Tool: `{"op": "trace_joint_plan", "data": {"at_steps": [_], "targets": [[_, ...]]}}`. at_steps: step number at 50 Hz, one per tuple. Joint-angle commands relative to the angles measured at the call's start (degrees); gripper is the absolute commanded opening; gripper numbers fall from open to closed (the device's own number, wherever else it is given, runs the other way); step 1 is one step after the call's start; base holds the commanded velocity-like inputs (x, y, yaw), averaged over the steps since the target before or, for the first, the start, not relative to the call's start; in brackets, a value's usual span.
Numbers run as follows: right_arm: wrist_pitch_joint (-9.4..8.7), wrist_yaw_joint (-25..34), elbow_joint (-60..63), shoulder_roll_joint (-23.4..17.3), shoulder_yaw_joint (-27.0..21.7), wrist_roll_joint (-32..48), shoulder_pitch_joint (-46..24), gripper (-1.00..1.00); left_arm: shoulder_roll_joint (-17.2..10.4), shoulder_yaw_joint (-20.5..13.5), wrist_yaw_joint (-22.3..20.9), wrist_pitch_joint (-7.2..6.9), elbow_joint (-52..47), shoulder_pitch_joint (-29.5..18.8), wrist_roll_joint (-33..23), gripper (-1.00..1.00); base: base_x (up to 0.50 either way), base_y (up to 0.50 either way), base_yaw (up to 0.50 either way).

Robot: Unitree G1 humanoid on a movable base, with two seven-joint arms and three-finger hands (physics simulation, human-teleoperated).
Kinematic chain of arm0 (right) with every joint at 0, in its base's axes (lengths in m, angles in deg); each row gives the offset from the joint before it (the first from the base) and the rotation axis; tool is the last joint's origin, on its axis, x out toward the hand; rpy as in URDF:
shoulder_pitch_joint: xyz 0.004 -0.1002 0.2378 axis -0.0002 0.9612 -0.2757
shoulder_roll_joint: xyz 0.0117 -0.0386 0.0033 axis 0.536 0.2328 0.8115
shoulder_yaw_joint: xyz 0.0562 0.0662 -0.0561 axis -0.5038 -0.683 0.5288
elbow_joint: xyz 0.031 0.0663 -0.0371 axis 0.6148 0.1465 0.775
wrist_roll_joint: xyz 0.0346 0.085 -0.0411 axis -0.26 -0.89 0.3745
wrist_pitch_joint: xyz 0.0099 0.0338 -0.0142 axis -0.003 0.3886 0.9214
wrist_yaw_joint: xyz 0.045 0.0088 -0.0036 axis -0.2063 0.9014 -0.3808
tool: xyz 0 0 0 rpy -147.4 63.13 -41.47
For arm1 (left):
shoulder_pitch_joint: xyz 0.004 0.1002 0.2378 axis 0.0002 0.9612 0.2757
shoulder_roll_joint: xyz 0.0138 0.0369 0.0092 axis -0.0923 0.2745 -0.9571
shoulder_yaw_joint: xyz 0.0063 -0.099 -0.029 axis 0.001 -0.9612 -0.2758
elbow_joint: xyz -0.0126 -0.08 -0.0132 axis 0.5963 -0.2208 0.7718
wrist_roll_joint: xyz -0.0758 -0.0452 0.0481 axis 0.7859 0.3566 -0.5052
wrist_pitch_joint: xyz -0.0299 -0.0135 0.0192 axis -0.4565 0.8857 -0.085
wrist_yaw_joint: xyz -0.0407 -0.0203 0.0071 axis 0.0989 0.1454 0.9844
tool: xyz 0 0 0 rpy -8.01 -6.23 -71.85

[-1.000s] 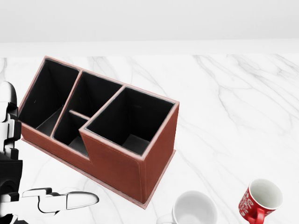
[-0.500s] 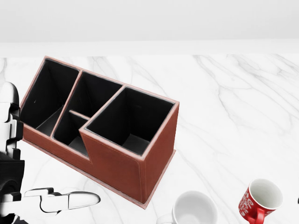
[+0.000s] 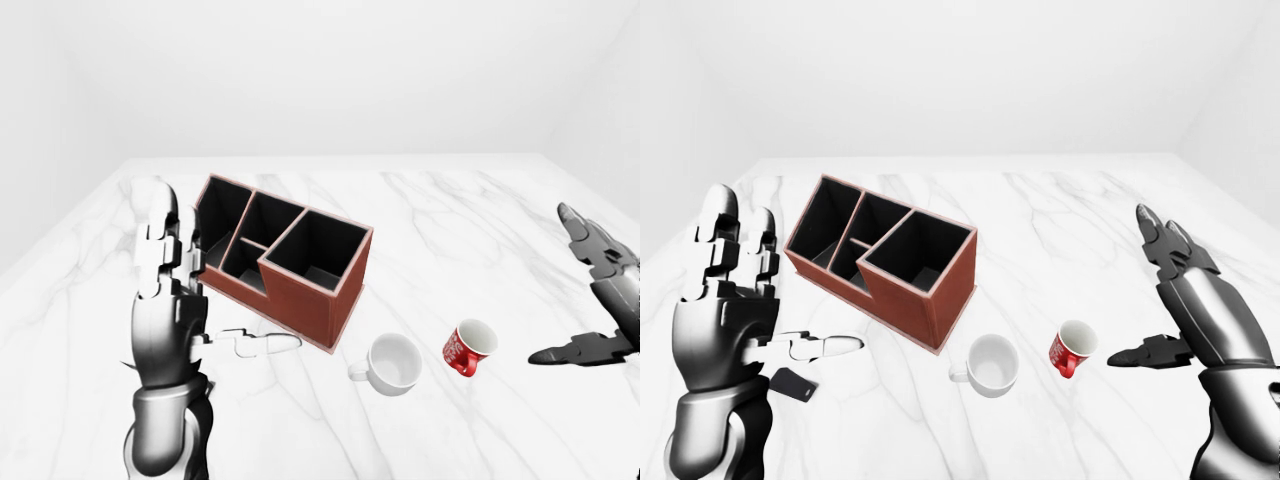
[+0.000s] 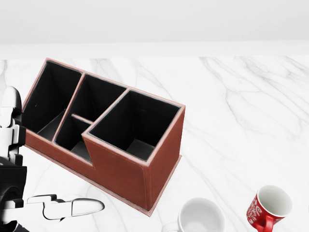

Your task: Pick up the red mug and place it to the right of the caddy.

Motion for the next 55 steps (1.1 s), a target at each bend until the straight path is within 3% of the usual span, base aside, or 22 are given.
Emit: {"op": "trace_joint_plan", "data": {"at_steps": [1,2,5,35,55], "targets": [[4.66,0.00,-10.50,1.69,1.72,3.69,1.36,1.00,0.09,0.49,0.81,0.00,5.65,-1.44,-0.16,1.00,0.00,0.00,0.00],[7.13,0.00,-11.95,1.34,1.77,4.47,1.46,1.00,0.10,0.87,0.87,0.00,5.45,-1.10,-0.37,1.00,0.00,0.00,0.00],[9.95,0.00,-13.02,1.46,1.50,5.51,2.09,1.00,0.08,1.10,0.94,0.00,5.18,-1.10,-0.45,1.00,0.00,0.00,0.00],[9.95,0.00,-20.17,-2.51,5.43,11.99,-2.11,1.00,0.07,0.48,0.83,0.00,4.88,-1.60,-0.20,1.00,0.00,0.00,0.00],[9.95,0.00,-31.40,-6.47,9.39,16.54,-5.22,1.00,0.05,0.40,0.77,0.00,4.13,-1.55,-0.13,1.00,0.00,0.00,0.00]]}}
